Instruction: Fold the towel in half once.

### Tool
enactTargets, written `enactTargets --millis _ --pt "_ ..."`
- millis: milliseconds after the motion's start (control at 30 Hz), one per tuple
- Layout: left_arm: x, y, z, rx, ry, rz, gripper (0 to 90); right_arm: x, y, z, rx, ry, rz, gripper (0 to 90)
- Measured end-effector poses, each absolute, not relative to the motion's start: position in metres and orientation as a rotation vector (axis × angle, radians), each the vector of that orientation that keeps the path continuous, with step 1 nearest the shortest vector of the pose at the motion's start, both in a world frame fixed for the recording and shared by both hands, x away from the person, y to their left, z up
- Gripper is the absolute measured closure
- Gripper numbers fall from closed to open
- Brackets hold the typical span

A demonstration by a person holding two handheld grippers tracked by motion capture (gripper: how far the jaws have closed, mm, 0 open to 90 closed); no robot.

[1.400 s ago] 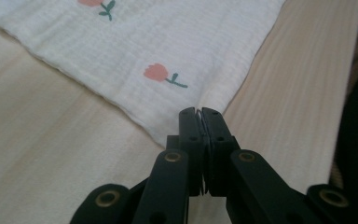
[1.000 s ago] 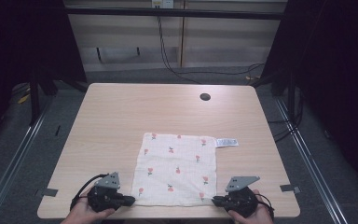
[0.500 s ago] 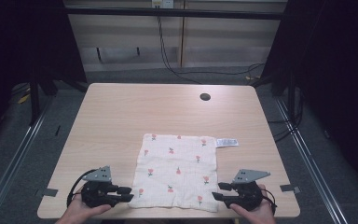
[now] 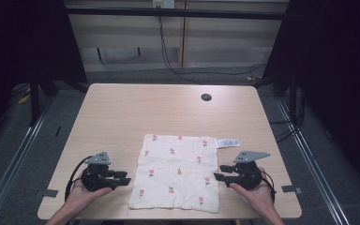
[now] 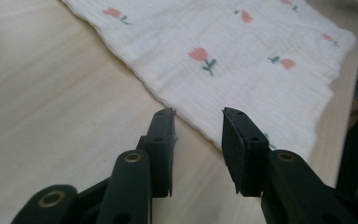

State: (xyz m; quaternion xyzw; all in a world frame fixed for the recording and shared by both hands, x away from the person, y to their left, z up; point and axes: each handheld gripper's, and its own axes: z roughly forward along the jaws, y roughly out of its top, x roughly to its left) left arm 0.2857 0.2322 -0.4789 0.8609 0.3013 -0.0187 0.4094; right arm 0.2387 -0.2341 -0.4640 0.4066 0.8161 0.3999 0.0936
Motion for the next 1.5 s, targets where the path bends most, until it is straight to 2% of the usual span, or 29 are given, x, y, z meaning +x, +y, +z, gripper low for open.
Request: enactTargets --millis 133,233,633,767,967,1100,1333,1433,1467,1500 --pt "0.299 0.229 -0.475 2.146 0.782 -0.022 62.3 0.260 -0.236 -0.463 1.226 2.412 1.166 58.5" --pt "0.306 0.227 -0.477 2.119 0.825 -0.024 57.4 0.276 -0.235 -0.461 1.217 2.405 1.162 58.4" --pt "0.322 0.228 -0.471 2.133 0.823 0.001 56.1 0.338 -0.244 -0.453 1.244 2.325 1.146 59.4" --pt "0.333 0.224 -0.467 2.115 0.836 0.020 54.8 0.355 -0.245 -0.463 1.277 2.355 1.093 58.9" --pt "0.351 0.212 -0.469 2.115 0.868 0.043 52.7 0.369 -0.242 -0.480 1.312 2.359 1.046 60.9" --pt "0.364 0.205 -0.471 2.106 0.848 0.020 49.0 0.375 -0.244 -0.491 1.334 2.355 1.029 58.4" --pt "0.387 0.192 -0.475 2.121 0.877 0.073 48.1 0.378 -0.240 -0.501 1.329 2.383 1.037 56.0" --pt "0.396 0.190 -0.478 2.119 0.902 0.077 47.8 0.377 -0.237 -0.501 1.308 2.389 1.008 59.6" --pt "0.399 0.189 -0.481 2.119 0.907 0.055 47.7 0.376 -0.235 -0.500 1.294 2.395 1.005 62.8" --pt "0.402 0.189 -0.483 2.124 0.908 0.045 47.5 0.375 -0.234 -0.500 1.283 2.403 0.988 69.6"
